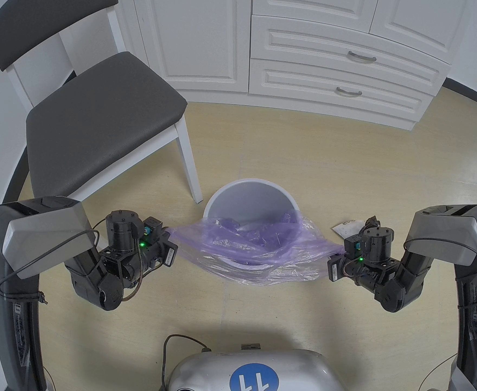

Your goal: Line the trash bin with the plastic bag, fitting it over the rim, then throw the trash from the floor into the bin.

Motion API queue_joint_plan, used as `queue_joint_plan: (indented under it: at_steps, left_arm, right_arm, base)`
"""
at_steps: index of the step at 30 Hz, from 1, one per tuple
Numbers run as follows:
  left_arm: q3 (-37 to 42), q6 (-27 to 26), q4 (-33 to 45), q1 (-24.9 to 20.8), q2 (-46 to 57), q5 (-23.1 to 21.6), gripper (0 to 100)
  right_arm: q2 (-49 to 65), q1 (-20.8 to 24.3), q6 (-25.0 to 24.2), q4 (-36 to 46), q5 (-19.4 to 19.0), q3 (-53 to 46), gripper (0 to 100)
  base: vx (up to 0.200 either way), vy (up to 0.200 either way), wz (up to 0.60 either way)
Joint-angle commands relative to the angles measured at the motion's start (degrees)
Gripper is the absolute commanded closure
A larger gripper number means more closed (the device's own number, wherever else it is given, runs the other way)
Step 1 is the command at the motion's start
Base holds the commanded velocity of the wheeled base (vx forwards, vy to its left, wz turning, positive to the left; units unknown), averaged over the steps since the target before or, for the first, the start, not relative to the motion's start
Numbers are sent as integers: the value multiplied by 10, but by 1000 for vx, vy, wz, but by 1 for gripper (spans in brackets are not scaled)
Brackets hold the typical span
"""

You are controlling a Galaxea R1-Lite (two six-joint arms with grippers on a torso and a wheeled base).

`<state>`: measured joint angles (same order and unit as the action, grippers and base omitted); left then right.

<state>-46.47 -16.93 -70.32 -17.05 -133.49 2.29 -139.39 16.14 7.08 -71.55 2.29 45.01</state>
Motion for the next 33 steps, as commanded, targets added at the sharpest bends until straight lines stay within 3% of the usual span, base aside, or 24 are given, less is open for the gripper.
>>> queue_joint_plan:
  at_steps: [1, 5, 18, 29, 30, 33]
  left_arm:
    - [-14, 1, 2, 6, -13, 3, 100]
    - [-32, 0, 3, 10, -26, 27, 100]
    - [-27, 0, -2, 12, -20, 26, 100]
    - [-7, 1, -7, 6, -2, 22, 100]
    - [-7, 1, -7, 6, -2, 22, 100]
    - [-8, 1, -7, 6, -3, 22, 100]
  right_arm:
    - [-11, -1, 0, 0, 0, 2, 100]
    - [-11, -1, 0, 0, 0, 4, 100]
    - [-1, 7, -4, -18, -2, -4, 100]
    - [32, 2, 13, -31, -35, -51, 100]
    - [32, 2, 14, -32, -37, -51, 0]
    - [35, -3, 17, -50, -55, -62, 0]
  base:
    - [0, 0, 0]
    - [0, 0, 0]
    - [0, 0, 0]
    - [0, 0, 0]
    - [0, 0, 0]
    - [0, 0, 0]
